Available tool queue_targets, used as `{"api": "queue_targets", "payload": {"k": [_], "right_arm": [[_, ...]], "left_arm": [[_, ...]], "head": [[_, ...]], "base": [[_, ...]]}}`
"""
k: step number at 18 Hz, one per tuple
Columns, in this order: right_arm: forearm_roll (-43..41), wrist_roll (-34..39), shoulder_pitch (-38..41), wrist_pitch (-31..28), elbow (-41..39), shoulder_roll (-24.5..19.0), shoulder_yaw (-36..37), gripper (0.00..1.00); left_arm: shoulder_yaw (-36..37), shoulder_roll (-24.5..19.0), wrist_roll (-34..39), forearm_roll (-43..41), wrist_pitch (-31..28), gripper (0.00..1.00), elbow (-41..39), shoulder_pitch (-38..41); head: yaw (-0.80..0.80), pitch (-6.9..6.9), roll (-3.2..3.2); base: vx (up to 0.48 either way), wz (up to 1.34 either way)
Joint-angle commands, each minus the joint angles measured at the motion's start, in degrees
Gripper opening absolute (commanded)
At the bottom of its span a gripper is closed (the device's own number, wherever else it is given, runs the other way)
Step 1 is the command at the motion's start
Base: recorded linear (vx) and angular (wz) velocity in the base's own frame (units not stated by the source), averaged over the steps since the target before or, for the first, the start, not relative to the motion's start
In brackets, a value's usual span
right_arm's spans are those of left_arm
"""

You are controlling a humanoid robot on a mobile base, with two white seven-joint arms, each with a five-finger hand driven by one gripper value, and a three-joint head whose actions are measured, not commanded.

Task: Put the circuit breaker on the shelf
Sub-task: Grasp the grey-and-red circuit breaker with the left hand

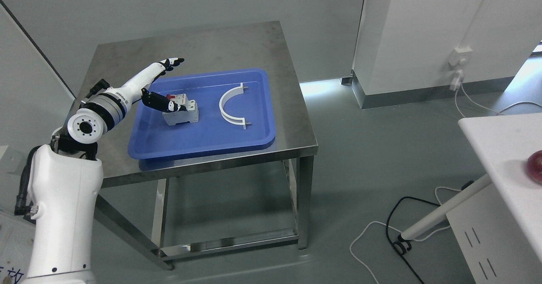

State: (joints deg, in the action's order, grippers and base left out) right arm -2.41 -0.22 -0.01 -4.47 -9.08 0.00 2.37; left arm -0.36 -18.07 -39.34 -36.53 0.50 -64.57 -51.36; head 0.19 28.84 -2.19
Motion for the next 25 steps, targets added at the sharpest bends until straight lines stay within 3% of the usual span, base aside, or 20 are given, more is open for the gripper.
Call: {"api": "queue_targets", "payload": {"k": [1,4,8,13,20,21,23,24,25], "right_arm": [[0.0,0.0,1.0,1.7,0.0,1.0,0.0,1.0],[0.0,0.0,1.0,1.7,0.0,1.0,0.0,1.0],[0.0,0.0,1.0,1.7,0.0,1.0,0.0,1.0],[0.0,0.0,1.0,1.7,0.0,1.0,0.0,1.0],[0.0,0.0,1.0,1.7,0.0,1.0,0.0,1.0],[0.0,0.0,1.0,1.7,0.0,1.0,0.0,1.0],[0.0,0.0,1.0,1.7,0.0,1.0,0.0,1.0],[0.0,0.0,1.0,1.7,0.0,1.0,0.0,1.0],[0.0,0.0,1.0,1.7,0.0,1.0,0.0,1.0]], "left_arm": [[2.7,-3.2,-5.1,-2.0,0.4,0.94,4.1,1.1],[1.4,-3.4,-10.4,1.9,0.6,0.94,1.7,1.8],[1.3,-3.6,-10.8,2.3,0.6,0.9,1.5,1.5],[-1.8,-2.2,-11.6,2.6,0.9,0.66,-0.2,1.8],[-3.5,-1.3,-12.9,2.7,1.2,0.47,-0.4,2.1],[-3.9,-1.1,-12.9,2.7,2.0,0.41,-0.5,2.1],[-7.6,-0.2,-12.9,5.5,8.7,0.08,-0.1,3.0],[-8.4,0.1,-12.9,7.1,11.3,0.01,0.1,3.7],[-8.6,0.1,-12.3,7.8,12.5,0.01,0.2,4.2]], "head": [[0.0,0.0,0.0],[0.0,0.0,0.0],[0.0,0.0,0.0],[0.0,0.0,0.0],[0.0,0.0,0.0],[0.0,0.0,0.0],[0.0,0.0,0.0],[0.0,0.0,0.0],[0.0,0.0,0.0]], "base": [[0.156,0.04],[0.147,0.05],[0.118,0.08],[0.06,0.0],[0.002,0.0],[0.0,0.0],[0.0,0.0],[0.0,0.0],[0.0,0.0]]}}
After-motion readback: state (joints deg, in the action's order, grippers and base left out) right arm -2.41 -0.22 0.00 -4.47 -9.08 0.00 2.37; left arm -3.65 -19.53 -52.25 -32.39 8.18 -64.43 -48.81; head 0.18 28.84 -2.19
